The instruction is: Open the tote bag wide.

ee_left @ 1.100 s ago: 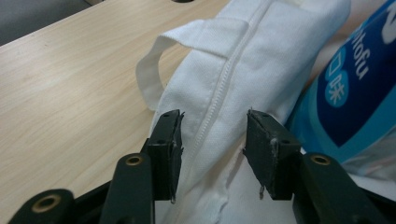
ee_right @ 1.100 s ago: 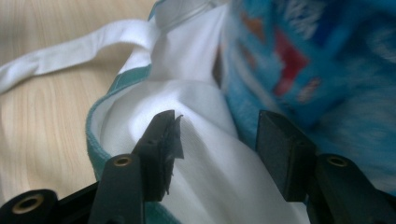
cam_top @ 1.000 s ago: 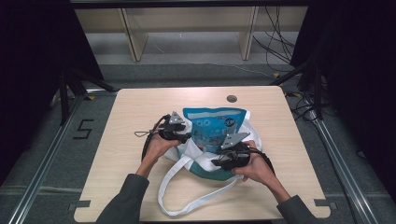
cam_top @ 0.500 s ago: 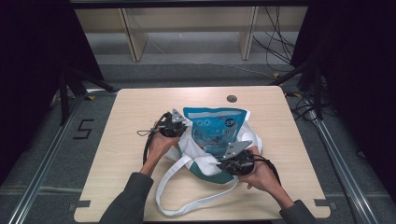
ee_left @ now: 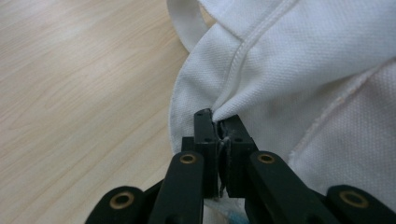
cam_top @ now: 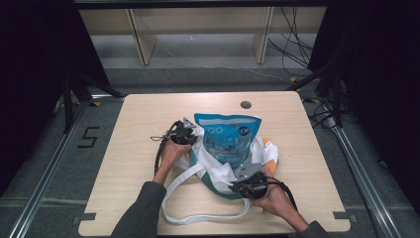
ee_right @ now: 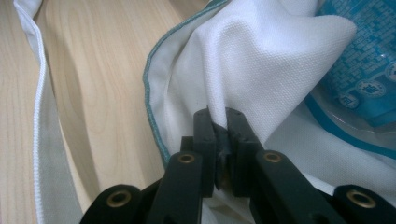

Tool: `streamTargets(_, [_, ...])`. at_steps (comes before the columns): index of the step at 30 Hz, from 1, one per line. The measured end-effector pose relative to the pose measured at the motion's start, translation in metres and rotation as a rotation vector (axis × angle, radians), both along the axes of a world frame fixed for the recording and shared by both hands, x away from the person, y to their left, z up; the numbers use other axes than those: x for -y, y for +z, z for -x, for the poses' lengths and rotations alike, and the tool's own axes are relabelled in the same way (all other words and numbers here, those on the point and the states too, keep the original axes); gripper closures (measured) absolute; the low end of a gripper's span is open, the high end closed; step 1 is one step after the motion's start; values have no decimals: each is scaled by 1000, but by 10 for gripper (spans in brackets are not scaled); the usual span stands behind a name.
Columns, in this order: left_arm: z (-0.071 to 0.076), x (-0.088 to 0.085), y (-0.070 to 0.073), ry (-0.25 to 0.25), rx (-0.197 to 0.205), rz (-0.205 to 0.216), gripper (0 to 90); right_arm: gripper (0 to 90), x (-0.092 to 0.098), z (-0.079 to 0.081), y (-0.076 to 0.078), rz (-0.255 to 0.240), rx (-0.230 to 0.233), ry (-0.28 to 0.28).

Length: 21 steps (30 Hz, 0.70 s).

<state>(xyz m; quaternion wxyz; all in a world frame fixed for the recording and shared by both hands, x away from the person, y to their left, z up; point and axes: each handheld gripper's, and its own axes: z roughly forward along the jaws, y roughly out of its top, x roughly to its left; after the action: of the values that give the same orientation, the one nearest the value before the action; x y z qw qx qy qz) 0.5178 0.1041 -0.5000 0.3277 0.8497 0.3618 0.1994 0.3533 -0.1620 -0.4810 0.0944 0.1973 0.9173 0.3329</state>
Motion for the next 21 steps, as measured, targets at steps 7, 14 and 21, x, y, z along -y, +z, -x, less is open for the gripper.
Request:
streamTargets(7, [15, -11, 28, -29, 6, 77, 649, 736, 10, -6, 13, -102, -26, -19])
streamTargets(14, [41, -29, 54, -38, 44, 171, 645, 689, 41, -8, 51, -260, 25, -110])
streamTargets(21, [61, -34, 64, -69, 67, 182, 772, 705, 73, -17, 65, -269, 77, -221])
